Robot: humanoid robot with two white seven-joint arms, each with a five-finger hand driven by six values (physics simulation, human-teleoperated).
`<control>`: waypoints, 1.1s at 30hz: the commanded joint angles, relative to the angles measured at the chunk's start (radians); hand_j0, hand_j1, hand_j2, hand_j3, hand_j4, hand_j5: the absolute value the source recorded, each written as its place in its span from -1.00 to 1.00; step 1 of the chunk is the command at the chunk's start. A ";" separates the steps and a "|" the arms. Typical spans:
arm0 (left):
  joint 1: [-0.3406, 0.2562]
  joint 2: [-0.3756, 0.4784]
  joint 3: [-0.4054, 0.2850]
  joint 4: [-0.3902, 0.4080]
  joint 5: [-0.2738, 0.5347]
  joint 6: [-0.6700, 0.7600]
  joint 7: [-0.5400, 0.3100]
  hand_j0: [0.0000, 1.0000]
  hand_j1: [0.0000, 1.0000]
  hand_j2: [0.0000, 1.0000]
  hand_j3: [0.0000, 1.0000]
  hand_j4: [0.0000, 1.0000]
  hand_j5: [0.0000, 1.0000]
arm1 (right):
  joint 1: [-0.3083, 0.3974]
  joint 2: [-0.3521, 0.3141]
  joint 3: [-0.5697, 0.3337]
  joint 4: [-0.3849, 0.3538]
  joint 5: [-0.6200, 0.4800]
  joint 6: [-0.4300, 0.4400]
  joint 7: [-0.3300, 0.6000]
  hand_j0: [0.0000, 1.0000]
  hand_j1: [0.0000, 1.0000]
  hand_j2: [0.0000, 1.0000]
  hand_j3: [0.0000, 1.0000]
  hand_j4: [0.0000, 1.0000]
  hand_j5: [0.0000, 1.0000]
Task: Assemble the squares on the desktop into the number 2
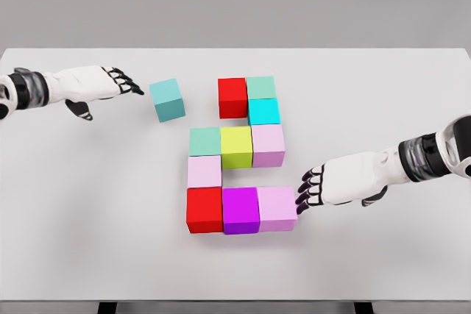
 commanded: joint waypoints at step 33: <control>-0.009 -0.051 0.003 0.040 0.003 0.001 0.000 1.00 1.00 1.00 1.00 1.00 1.00 | 0.670 0.312 -1.076 0.623 -0.525 0.002 0.009 1.00 1.00 1.00 1.00 1.00 1.00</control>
